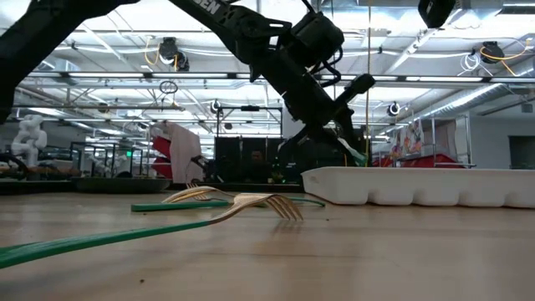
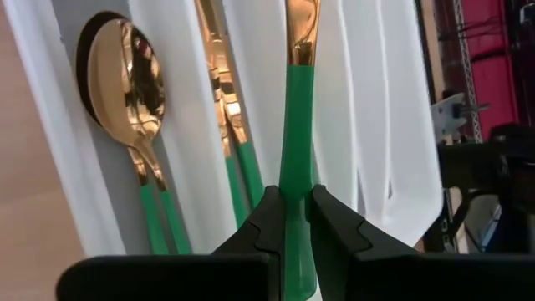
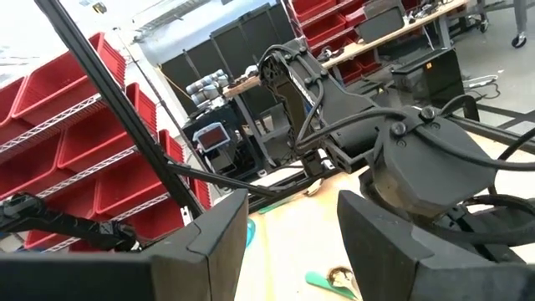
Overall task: Sort silverware
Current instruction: Put the green knife on the silverware organizer
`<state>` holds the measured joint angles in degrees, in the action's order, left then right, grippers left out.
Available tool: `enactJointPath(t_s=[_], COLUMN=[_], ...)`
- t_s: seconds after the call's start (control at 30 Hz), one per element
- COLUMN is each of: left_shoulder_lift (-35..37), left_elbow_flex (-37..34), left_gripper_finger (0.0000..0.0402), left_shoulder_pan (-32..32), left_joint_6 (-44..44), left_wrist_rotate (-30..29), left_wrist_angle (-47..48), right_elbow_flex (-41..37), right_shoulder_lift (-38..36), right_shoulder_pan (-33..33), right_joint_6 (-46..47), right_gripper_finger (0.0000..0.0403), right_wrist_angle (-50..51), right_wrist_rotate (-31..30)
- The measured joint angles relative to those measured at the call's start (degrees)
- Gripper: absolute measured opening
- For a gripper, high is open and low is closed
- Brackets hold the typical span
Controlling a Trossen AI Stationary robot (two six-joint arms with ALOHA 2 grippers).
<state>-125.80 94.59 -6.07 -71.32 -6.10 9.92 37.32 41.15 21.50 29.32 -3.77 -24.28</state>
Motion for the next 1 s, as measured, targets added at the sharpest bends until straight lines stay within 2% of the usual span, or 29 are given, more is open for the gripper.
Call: enactJointPath(t_s=[0.53, 0.77, 1.0], left_shoulder_lift=[-1.10, -3.06, -7.46], left_elbow_flex=[0.00, 0.26, 5.62], left_gripper_finger=[0.0034, 0.0034, 0.0034], left_shoulder_pan=[0.62, 0.95, 1.45], left_joint_6=[-0.38, -0.43, -0.37], left_wrist_rotate=[-0.15, 1.51, 4.70], left_wrist_angle=[-2.82, -4.19, -3.10], right_elbow_flex=[0.00, 0.00, 0.00], right_shoulder_lift=[0.02, 0.04, 0.55], right_shoulder_pan=[-0.01, 0.00, 0.00], right_joint_6=[-0.04, 0.02, 0.59], right_gripper_finger=[0.0178, 0.0178, 0.0178], right_wrist_angle=[1.14, 1.87, 2.43], right_wrist_rotate=[0.01, 0.01, 0.05])
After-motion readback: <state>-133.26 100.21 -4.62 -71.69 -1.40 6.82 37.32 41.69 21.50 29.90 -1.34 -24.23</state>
